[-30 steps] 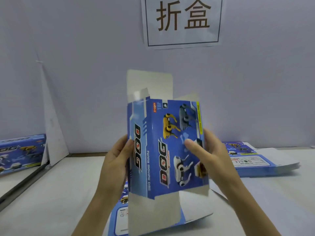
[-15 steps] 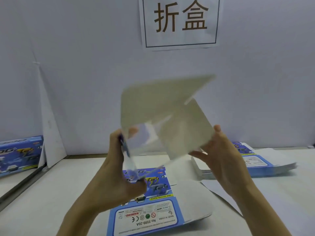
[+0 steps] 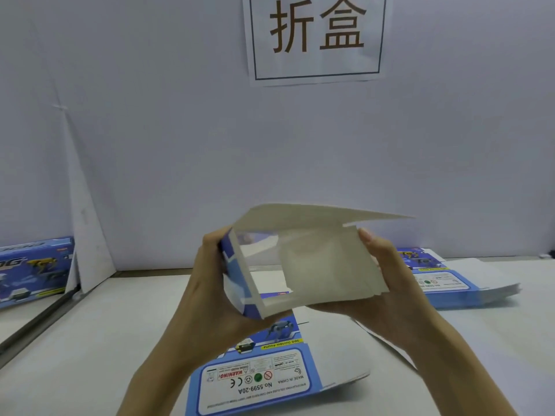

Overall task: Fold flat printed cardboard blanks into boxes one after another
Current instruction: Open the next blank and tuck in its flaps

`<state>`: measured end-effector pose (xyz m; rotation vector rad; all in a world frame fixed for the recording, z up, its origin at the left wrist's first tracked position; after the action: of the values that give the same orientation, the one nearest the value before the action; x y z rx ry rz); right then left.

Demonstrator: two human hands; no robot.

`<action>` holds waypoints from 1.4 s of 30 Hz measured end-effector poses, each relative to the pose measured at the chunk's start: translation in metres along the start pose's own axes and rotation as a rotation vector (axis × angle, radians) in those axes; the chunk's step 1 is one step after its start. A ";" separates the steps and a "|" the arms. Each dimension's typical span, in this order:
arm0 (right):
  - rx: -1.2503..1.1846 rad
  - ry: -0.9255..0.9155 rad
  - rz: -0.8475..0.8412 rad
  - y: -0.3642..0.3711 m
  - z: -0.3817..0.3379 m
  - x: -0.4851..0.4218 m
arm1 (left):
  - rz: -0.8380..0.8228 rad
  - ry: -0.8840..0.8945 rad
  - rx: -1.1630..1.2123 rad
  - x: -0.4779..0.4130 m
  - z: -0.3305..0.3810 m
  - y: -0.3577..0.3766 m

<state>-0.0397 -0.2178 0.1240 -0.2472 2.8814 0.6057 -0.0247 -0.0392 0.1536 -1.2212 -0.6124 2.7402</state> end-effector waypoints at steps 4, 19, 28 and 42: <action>0.263 -0.039 0.234 -0.009 0.000 -0.003 | 0.000 0.104 -0.032 0.003 0.001 0.010; 1.021 0.067 0.295 -0.017 -0.016 0.010 | -0.070 -0.026 0.144 0.002 0.001 0.012; 1.010 0.098 0.477 -0.023 -0.017 0.009 | -0.213 -0.376 0.234 0.011 -0.004 0.022; 1.256 0.105 0.339 -0.015 -0.010 0.007 | -0.154 -0.626 0.631 0.003 0.001 0.025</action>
<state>-0.0453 -0.2364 0.1256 0.4024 2.7780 -1.2059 -0.0254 -0.0622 0.1426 -0.1746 0.1451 2.8039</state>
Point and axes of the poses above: each hand's wrist, its own x-axis away from the middle knuckle, its own y-axis out of the palm, z = x × y, the point moved 7 cm from there along -x, towards the middle knuckle, and after that the axes turned 5 degrees about z, right-handed, at the moved point
